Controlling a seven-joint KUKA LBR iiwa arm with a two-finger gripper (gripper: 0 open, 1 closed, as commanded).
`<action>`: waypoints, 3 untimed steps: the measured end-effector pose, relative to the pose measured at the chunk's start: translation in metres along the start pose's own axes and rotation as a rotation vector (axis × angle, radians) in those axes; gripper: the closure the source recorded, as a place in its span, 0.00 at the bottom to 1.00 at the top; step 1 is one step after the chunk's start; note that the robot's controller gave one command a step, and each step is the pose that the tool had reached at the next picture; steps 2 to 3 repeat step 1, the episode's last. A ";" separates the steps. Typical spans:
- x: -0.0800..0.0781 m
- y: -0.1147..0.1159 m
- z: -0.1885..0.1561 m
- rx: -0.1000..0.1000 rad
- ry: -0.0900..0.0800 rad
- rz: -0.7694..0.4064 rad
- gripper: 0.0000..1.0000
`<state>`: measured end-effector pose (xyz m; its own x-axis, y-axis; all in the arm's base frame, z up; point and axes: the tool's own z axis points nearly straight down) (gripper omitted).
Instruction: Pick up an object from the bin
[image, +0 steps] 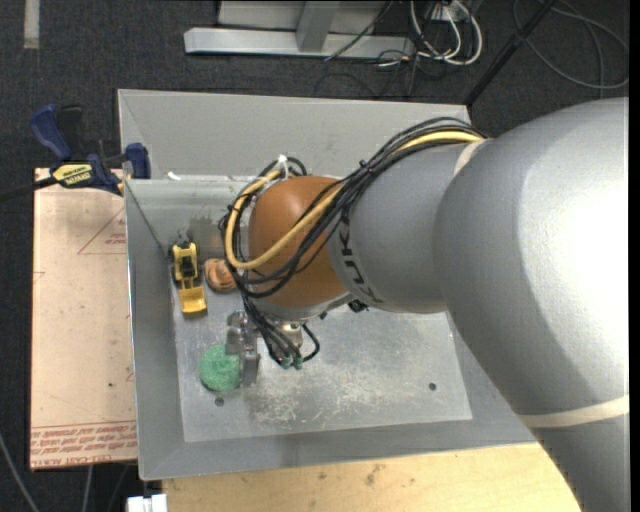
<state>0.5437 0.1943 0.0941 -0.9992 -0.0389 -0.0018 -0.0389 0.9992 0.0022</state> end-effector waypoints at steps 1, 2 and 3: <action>-0.002 0.014 -0.124 0.001 -0.001 -0.042 1.00; -0.002 0.014 -0.124 0.001 -0.001 -0.042 1.00; -0.002 0.014 -0.124 0.001 -0.001 -0.042 1.00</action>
Offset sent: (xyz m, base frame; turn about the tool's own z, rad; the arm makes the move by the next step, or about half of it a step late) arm 0.0000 0.0000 0.0000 0.0000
